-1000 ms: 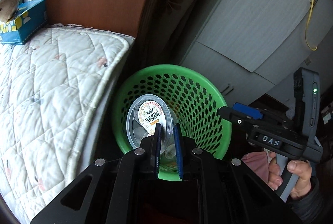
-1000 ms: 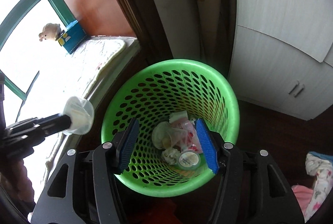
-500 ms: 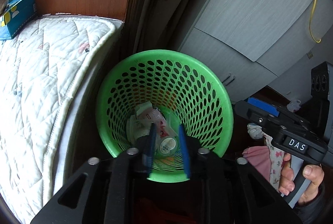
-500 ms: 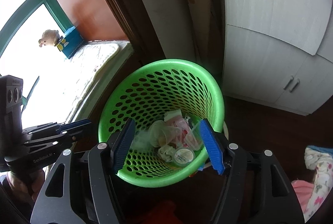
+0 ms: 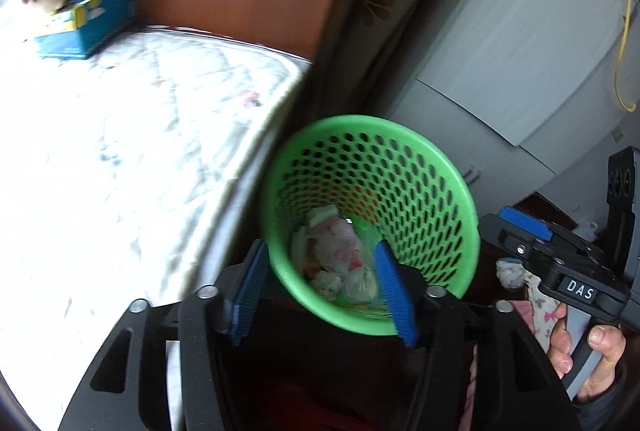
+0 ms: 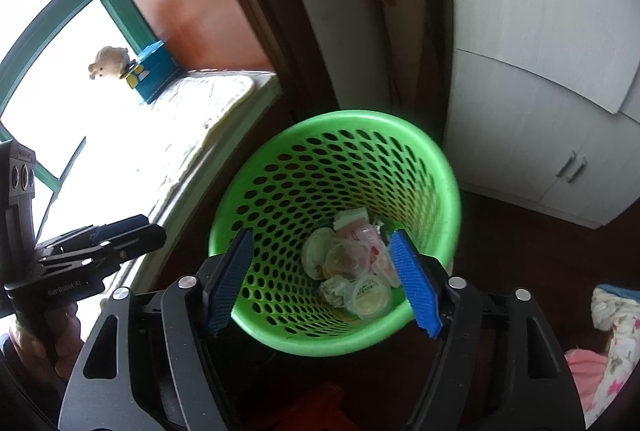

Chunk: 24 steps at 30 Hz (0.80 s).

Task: Collect trash
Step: 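Move the left tool back over the mattress toward the clear round lid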

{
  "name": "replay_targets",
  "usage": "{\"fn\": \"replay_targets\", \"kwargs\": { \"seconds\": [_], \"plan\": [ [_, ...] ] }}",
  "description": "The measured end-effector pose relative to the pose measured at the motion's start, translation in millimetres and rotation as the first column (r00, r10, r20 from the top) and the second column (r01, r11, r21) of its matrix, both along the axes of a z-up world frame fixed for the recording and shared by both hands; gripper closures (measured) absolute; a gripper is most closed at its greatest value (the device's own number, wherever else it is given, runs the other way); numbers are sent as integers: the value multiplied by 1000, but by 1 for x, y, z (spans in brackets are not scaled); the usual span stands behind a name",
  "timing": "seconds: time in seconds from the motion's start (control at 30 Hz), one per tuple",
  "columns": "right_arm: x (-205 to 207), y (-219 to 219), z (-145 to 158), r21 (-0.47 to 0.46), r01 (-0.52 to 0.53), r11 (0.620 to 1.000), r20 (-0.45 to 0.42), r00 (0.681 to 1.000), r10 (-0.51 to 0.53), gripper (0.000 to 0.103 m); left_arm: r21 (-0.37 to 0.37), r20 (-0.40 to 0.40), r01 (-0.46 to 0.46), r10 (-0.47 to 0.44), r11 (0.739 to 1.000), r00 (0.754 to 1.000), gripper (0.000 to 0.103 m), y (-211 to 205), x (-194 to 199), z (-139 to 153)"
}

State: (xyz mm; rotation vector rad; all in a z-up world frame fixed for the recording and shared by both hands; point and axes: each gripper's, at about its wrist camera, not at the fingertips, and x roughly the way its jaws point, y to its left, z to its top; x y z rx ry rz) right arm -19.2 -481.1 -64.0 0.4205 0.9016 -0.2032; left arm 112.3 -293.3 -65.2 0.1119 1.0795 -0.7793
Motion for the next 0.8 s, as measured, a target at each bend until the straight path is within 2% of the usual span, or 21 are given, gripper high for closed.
{"fn": "replay_targets", "kwargs": {
  "seconds": [0.07, 0.13, 0.2, 0.3, 0.43, 0.6, 0.8],
  "plan": [
    [5, 7, 2, 2, -21, 1000, 2, 1000, 21, 28, 5, 14, -31, 31, 999, 999, 44, 14, 4, 4],
    [10, 16, 3, 0, -40, 999, 4, 999, 40, 28, 10, 24, -68, 68, 998, 997, 38, 28, 8, 7],
    [16, 25, 4, 3, -62, 998, 4, 998, 62, 28, 10, 36, -105, 104, 994, 994, 38, 43, 12, 10],
    [26, 40, 5, 6, -98, 995, 2, 995, 98, 28, 18, 66, -173, 172, 985, 983, 24, 68, 19, 14],
    [40, 63, 6, 5, -150, 989, 1, 989, 150, 28, 33, 102, -245, 241, 969, 965, 23, 102, 30, 18],
    [59, 93, 7, 8, -210, 978, 3, 978, 210, 28, 47, 124, -349, 341, 936, 932, 16, 151, 48, 17],
    [80, 128, 10, 5, -281, 960, 1, 960, 281, 28, 95, 169, -457, 438, 885, 883, 9, 207, 71, 12]
  ]
}}
